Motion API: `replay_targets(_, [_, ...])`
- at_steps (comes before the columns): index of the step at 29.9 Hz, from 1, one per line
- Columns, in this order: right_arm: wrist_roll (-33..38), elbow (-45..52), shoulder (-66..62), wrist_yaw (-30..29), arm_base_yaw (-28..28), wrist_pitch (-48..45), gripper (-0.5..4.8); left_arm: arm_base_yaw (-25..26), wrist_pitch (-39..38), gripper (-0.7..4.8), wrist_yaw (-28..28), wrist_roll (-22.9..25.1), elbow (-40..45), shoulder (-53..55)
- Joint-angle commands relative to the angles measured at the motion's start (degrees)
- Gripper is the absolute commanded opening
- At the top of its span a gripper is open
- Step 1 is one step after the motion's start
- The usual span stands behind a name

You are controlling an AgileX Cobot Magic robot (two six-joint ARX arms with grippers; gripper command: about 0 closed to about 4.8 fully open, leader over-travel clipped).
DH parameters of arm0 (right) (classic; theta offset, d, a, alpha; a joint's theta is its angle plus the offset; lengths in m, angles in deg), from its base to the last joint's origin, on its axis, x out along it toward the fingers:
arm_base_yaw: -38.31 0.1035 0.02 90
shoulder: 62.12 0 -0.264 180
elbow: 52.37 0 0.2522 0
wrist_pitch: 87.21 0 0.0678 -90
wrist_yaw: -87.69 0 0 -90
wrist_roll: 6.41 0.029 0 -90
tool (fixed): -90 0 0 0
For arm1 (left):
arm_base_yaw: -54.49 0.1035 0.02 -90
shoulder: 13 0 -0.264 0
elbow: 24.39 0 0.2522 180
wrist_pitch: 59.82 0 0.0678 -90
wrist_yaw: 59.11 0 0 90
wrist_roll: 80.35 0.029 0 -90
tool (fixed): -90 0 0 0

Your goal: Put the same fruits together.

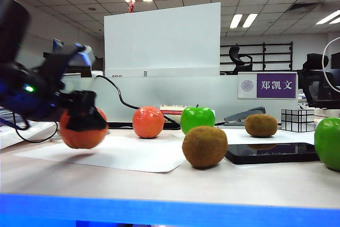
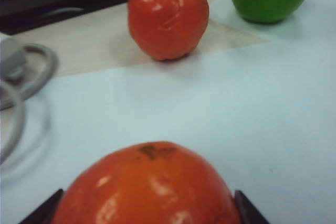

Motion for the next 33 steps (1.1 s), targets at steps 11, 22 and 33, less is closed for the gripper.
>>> replay_targets(11, [-0.39, -0.31, 0.07, -0.72, 0.04, -1.07, 2.52, 0.07, 1.66, -0.06, -0.50, 2.82, -14.80, 12.24])
replay_targets(22, [-1.64, -0.28, 0.07, -1.46, 0.04, -0.92, 2.52, 0.09, 2.99, -0.06, -1.11, 4.20, -19.06, 16.46])
replay_targets(33, [-1.62, -0.31, 0.07, -1.62, 0.04, -1.53, 2.59, 0.09, 3.15, 1.33, -1.97, 6.43, -19.28, 18.23])
